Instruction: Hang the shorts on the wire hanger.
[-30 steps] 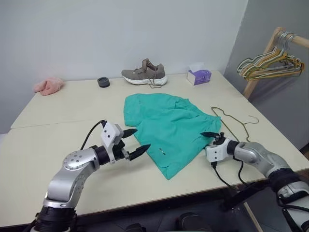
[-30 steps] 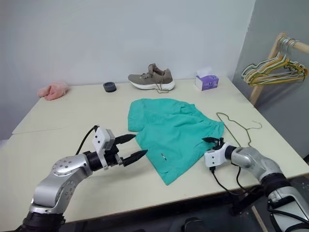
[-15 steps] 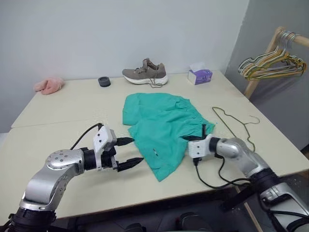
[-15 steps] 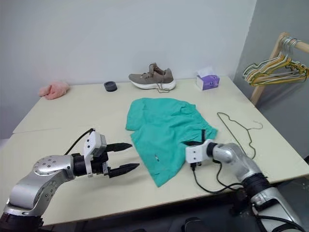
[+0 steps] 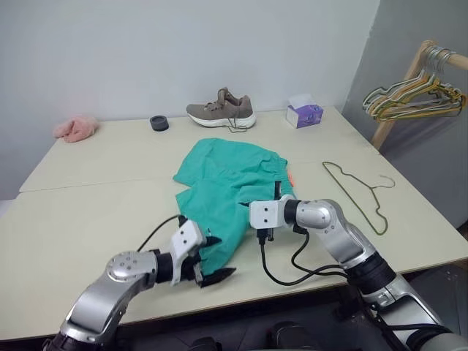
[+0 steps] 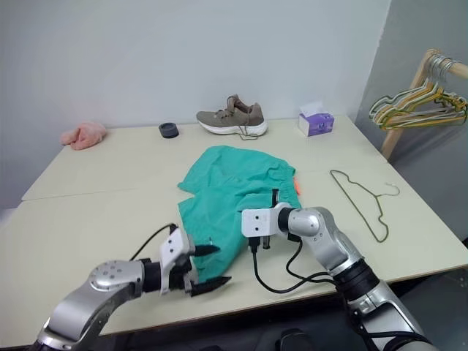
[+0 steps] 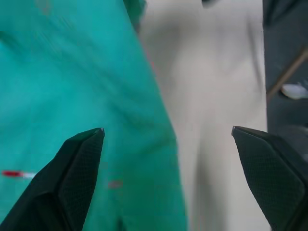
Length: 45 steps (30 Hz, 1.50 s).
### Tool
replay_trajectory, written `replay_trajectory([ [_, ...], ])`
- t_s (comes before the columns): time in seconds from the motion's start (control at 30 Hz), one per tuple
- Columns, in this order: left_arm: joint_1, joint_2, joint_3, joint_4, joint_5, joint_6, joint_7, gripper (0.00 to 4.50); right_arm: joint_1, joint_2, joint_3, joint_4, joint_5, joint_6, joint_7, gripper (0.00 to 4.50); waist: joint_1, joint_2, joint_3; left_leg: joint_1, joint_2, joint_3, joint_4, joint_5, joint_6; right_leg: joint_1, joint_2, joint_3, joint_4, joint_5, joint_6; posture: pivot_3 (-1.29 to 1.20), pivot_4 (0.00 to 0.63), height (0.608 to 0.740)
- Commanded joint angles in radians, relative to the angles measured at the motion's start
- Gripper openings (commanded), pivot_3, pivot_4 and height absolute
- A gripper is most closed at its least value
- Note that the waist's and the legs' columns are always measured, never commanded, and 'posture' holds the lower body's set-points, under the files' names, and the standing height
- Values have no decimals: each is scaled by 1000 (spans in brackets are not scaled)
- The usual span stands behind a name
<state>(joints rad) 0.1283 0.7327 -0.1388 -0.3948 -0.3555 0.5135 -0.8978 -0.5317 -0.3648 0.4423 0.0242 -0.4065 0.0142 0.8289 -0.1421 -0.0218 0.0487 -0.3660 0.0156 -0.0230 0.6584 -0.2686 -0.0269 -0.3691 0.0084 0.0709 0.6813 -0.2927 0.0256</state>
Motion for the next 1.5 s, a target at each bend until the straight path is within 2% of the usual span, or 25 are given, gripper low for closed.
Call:
replay_trajectory([
  [0.03,11,32,20,20,31,-34,-9,4112,-27,-17,-33,-43,35,10,9,0,2,1,1,0,0,0,0,0,0,0,0,0,0,0,0,-107,0,740],
  [0.17,23,53,31,91,69,-78,-12,3016,-18,-37,-25,-55,57,5,22,0,3,2,1,1,0,0,0,0,0,0,0,-1,0,0,0,-104,0,740],
  [0.43,-4,13,55,208,137,-192,59,526,25,-50,-2,-107,91,6,49,0,3,3,1,1,0,0,0,0,0,0,-1,-1,0,0,0,-107,0,740],
  [0.5,-13,7,72,234,139,-218,74,19,43,-76,5,-130,104,7,83,0,3,2,1,1,0,0,0,0,0,0,-1,-1,0,0,0,-108,0,740],
  [0.53,-19,5,81,244,134,-228,77,19,51,-93,9,-135,103,-10,92,0,3,2,1,1,0,0,0,0,0,0,-1,-1,0,0,0,-108,0,740],
  [0.63,-36,-3,114,261,107,-238,76,0,67,-131,21,-140,104,-30,124,621,3,2,1,1,0,0,0,0,0,0,-1,-1,0,0,0,-108,0,740],
  [0.77,-50,-2,171,285,79,-264,59,0,108,-192,26,-166,117,-26,180,1922,3,2,1,1,0,0,0,0,0,0,-1,-1,0,0,0,-105,0,740],
  [0.97,-53,15,269,301,19,-258,16,0,169,-267,-23,-101,24,-92,29,3992,3,1,2,-1,-1,1,0,0,0,0,-2,-1,0,0,0,-104,0,740],
  [1.13,-90,26,317,330,16,-279,-3,0,161,-260,-18,-6,-43,-88,-65,3992,3,0,1,0,-1,1,0,0,0,0,-2,0,0,0,0,-94,0,740],
  [1.3,-123,26,335,341,8,-263,-13,0,90,-227,30,139,-102,-127,-109,3992,3,-1,0,2,-1,1,0,0,0,0,-1,0,0,1,1,-85,0,740],
  [1.4,-123,31,344,343,9,-258,-15,0,46,-199,33,201,-96,-149,-116,3409,3,-2,0,2,-1,1,0,0,0,1,-1,0,0,1,1,-79,0,740],
  [1.5,-113,39,352,338,8,-251,-16,0,24,-201,18,219,-75,-166,-98,2389,4,-2,0,1,-1,1,0,0,0,1,-1,0,0,1,1,-79,0,740],
])
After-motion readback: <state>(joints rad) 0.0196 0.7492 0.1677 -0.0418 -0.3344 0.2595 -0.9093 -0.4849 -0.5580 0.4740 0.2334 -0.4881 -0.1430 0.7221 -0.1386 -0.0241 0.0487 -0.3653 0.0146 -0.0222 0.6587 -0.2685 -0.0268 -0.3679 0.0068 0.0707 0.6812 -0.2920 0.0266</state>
